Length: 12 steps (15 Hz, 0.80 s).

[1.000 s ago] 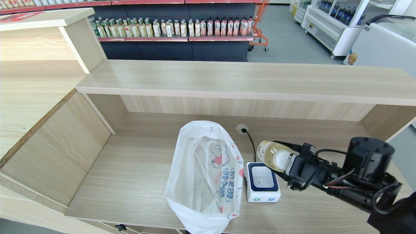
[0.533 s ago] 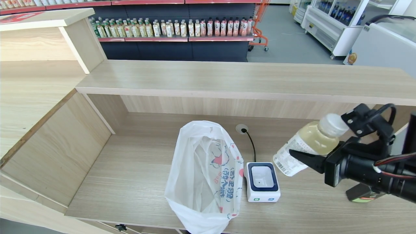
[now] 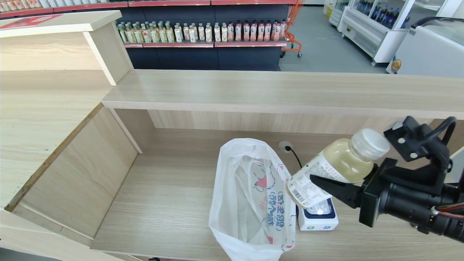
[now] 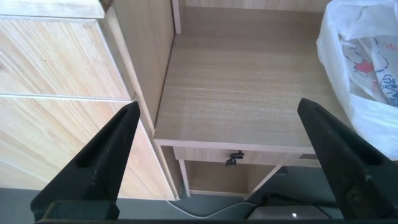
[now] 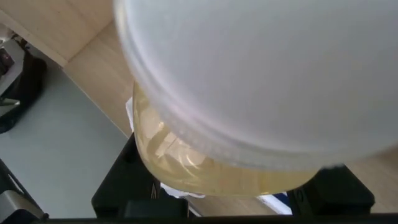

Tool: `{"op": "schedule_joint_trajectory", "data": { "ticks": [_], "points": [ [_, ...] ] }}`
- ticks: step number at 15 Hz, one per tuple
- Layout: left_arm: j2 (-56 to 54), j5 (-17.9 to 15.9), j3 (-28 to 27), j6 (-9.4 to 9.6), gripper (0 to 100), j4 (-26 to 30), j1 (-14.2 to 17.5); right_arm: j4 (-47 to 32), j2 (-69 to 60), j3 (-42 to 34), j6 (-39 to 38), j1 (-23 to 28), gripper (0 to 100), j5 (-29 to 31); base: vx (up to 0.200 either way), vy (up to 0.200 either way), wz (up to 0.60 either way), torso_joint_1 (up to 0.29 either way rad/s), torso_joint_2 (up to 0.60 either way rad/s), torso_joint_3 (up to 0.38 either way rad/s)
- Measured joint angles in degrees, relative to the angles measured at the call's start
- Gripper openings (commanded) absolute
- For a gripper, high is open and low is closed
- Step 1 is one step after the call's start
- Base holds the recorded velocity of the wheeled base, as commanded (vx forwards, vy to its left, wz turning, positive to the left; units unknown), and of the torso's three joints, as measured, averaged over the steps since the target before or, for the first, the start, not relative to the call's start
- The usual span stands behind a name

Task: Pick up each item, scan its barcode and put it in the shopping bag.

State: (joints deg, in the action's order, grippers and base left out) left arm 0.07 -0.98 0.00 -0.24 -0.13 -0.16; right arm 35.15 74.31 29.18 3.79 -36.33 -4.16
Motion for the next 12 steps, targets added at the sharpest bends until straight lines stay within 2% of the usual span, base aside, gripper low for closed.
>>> {"op": "schedule_joint_trajectory", "data": {
  "ticks": [4,7,12],
  "points": [
    [0.00,0.00,0.00,-0.07,100,0.00,0.05,10.23,6.19,-3.39,6.52,-2.01,0,2.72,0.000,0.000,0.00,0.000,0.00,0.000],
    [0.00,0.00,0.00,-0.09,100,0.00,-0.05,21.75,12.92,-8.83,7.92,-3.33,0,5.94,0.000,0.000,0.00,0.000,0.00,0.000],
    [0.00,0.00,0.00,-0.09,100,-0.02,0.00,25.81,18.54,-11.58,3.46,-4.00,0,4.73,0.000,0.000,0.00,0.000,0.00,0.000]
  ]
}}
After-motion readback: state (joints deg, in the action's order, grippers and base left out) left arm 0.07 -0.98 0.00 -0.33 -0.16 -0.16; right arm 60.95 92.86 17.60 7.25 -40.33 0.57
